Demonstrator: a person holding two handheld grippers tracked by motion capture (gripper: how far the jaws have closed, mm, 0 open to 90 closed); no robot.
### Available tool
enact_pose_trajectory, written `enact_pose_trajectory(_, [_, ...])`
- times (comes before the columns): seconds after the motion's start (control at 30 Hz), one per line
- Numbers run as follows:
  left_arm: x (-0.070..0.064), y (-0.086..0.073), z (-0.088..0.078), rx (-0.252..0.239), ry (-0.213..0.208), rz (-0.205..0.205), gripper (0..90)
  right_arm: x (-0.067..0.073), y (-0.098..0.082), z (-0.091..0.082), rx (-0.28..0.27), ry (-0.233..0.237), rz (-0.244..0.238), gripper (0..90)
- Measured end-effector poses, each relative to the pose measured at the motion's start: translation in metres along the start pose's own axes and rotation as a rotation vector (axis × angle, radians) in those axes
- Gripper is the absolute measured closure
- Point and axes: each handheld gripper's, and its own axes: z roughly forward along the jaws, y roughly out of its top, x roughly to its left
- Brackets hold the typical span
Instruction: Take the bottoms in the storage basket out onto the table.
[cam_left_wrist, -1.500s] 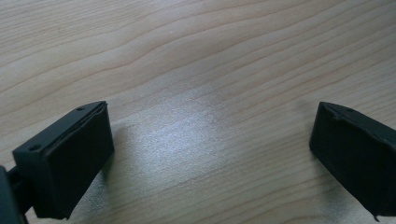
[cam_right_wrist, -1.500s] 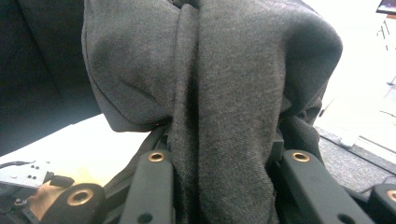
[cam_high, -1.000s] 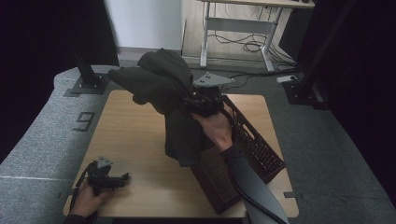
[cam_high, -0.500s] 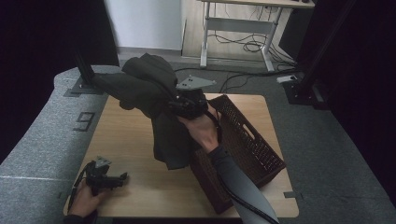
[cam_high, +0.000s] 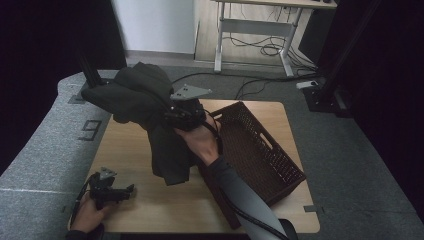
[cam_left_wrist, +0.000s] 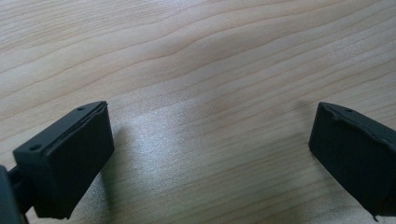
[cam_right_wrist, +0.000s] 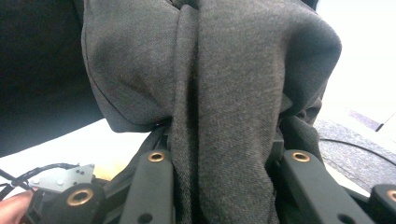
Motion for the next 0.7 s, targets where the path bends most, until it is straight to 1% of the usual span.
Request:
enact_pose_trajectory(0.03, [0.000, 0.000, 0.000, -0.001, -0.001, -0.002, 0.0, 0.002, -0.001, 0.004, -0.001, 0.005, 0.004, 67.5])
enact_pose_trajectory(0.07, [0.001, 0.000, 0.000, -0.001, 0.000, -0.002, 0.0, 0.002, -0.001, 0.004, -0.001, 0.005, 0.004, 67.5])
enact_pose_trajectory(0.17, [0.002, 0.000, 0.000, -0.002, 0.003, -0.009, 0.0, 0.007, -0.003, 0.012, 0.005, 0.015, 0.005, 67.5])
enact_pose_trajectory(0.2, [0.002, -0.001, 0.000, -0.002, 0.004, -0.011, 0.0, 0.007, -0.003, 0.012, 0.005, 0.015, 0.005, 67.5])
enact_pose_trajectory(0.33, [0.003, -0.001, -0.001, -0.001, 0.008, -0.017, 0.0, 0.011, -0.006, 0.021, 0.009, 0.024, 0.008, 67.5])
enact_pose_trajectory(0.5, [0.004, -0.001, -0.001, -0.003, 0.008, -0.022, 0.0, 0.013, -0.010, 0.028, 0.010, 0.030, 0.016, 67.4])
enact_pose_trajectory(0.57, [0.006, -0.002, -0.001, -0.004, 0.016, -0.021, 0.0, 0.015, -0.013, 0.032, 0.012, 0.032, 0.019, 67.4])
enact_pose_trajectory(0.7, [0.007, -0.002, -0.002, -0.001, 0.016, -0.023, 0.0, 0.016, -0.018, 0.037, 0.017, 0.029, 0.018, 67.4])
